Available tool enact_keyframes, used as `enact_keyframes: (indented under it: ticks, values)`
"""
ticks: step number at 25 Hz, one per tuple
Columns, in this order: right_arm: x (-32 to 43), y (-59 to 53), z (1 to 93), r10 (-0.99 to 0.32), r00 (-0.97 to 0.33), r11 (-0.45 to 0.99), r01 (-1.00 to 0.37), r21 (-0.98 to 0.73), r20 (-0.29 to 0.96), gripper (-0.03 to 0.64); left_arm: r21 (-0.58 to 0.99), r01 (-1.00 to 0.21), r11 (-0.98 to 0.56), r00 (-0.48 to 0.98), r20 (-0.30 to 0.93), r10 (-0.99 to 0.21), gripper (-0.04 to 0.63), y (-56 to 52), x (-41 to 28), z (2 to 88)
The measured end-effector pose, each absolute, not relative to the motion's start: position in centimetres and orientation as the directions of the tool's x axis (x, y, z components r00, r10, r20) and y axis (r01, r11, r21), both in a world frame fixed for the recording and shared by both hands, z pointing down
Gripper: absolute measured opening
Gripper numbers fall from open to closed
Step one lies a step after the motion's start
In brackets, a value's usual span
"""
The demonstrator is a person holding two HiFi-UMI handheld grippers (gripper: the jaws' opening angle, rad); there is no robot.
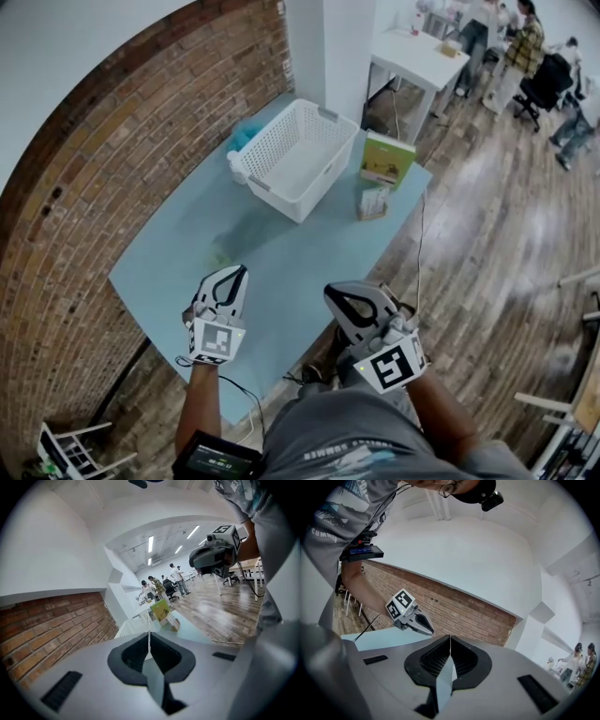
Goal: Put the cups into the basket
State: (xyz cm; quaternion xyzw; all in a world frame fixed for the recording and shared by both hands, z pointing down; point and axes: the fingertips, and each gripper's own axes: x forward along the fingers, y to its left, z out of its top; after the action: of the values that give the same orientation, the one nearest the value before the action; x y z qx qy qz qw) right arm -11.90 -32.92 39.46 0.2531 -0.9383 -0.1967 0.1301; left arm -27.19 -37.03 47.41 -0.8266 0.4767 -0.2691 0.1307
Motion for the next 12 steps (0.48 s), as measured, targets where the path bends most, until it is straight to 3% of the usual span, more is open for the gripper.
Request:
enact_keyframes:
  ticks: [12]
  values:
    - [-11.2, -35.9, 41.2, -0.525, -0.831, 0.810, -0.420, 0.409, 0.186, 0.014, -0.379, -0.773, -0.509, 0.307, 0.478, -0.823, 0.064, -40.7, -31.5, 54.8]
